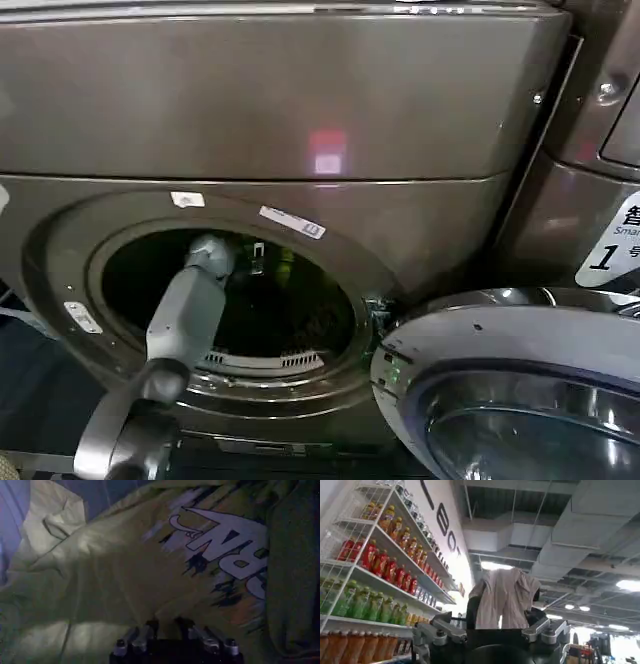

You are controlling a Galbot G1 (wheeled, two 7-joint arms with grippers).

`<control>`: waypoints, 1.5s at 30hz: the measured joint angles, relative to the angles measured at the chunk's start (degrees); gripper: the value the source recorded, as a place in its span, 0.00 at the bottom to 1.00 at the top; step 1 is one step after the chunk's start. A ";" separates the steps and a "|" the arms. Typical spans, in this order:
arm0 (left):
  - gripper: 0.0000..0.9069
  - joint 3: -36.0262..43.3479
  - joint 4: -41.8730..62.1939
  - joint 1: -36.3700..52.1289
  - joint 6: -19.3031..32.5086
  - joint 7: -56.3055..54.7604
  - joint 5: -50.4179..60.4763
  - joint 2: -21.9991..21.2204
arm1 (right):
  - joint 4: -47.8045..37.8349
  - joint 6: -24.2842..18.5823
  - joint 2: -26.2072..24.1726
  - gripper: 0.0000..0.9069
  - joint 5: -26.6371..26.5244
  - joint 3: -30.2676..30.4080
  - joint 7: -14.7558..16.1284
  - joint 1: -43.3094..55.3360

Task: Grasp the clothes from the dryer.

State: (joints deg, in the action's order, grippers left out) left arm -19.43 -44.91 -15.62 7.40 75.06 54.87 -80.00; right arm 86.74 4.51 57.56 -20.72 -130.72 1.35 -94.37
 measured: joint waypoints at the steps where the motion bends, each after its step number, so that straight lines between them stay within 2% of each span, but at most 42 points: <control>1: 0.00 0.00 0.08 0.03 0.03 -0.52 -0.25 0.07 | 0.02 0.10 0.09 1.00 -0.10 0.00 0.00 -0.01; 8: 0.00 -0.79 -0.64 -0.29 -1.07 -6.08 -2.42 -0.36 | 1.08 0.83 0.92 1.00 -0.81 0.81 -0.20 0.43; 16: 0.00 -2.33 -4.03 -0.98 -5.54 -22.64 -9.86 -2.17 | 2.15 1.62 1.39 1.00 -1.41 1.65 -1.33 0.77; 24: 0.00 -3.23 -9.56 -2.47 -13.97 -42.41 -21.26 -4.58 | 3.99 4.21 1.71 1.00 -3.45 1.73 -2.15 1.11; 32: 0.00 -4.32 -16.20 -3.05 -21.58 -59.96 -37.24 -6.42 | 4.60 4.28 1.81 1.00 -4.67 1.59 -3.09 0.72; 45: 0.00 -4.99 -21.88 -2.97 -26.85 -74.95 -53.07 -7.71 | 4.74 4.20 2.12 1.00 -5.26 1.65 -3.54 0.46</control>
State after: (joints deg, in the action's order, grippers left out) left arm -24.42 -66.79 -18.59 -19.45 0.11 1.80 -87.71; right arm 91.48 8.71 59.68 -25.99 -129.06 -2.20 -93.91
